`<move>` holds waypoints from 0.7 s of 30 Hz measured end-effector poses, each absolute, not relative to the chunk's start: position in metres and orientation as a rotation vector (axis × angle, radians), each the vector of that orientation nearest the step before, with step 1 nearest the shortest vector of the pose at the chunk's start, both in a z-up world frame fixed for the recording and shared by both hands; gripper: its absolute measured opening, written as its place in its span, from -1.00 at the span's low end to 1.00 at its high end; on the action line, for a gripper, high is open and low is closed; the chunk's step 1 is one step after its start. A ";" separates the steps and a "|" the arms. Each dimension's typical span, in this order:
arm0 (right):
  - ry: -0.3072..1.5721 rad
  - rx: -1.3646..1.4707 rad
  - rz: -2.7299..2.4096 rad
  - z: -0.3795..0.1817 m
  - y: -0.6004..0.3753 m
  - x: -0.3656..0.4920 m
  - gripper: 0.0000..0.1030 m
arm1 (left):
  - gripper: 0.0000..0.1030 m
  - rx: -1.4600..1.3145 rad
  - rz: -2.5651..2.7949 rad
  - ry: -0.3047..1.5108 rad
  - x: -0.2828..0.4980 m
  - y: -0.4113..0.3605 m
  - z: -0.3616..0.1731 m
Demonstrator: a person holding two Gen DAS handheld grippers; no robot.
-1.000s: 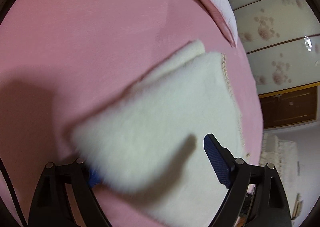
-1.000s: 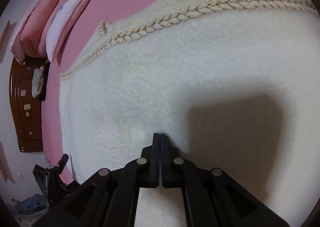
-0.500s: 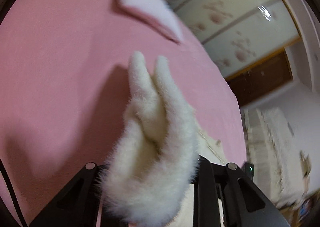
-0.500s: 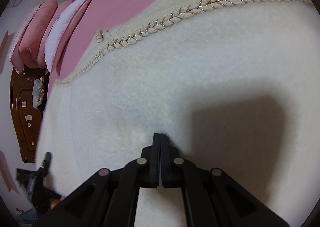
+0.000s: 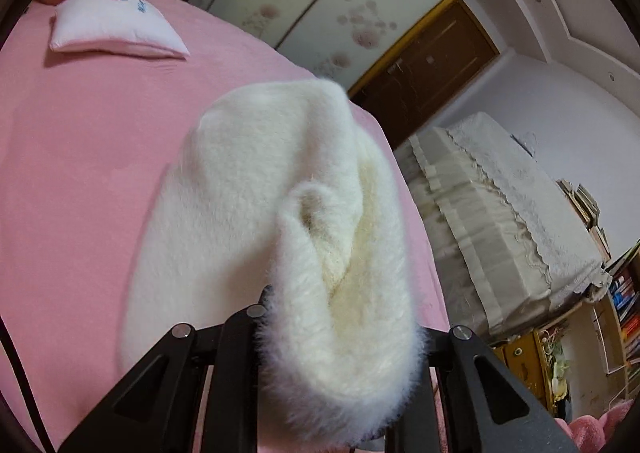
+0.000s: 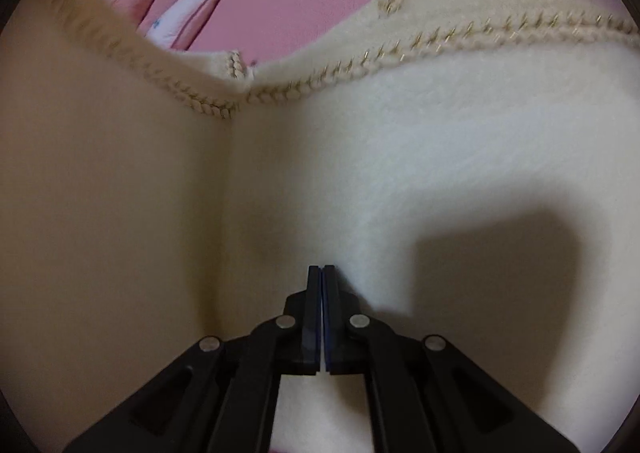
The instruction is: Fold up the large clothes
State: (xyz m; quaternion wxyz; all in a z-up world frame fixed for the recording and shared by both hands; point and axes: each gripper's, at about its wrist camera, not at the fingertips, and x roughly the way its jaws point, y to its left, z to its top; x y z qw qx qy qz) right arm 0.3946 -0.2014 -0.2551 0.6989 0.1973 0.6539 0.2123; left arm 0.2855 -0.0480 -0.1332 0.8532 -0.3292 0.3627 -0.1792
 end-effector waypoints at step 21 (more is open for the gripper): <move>1.264 0.569 0.303 -0.181 -0.440 0.402 -1.00 | -0.64 -0.231 -0.350 1.004 0.253 -0.281 -0.204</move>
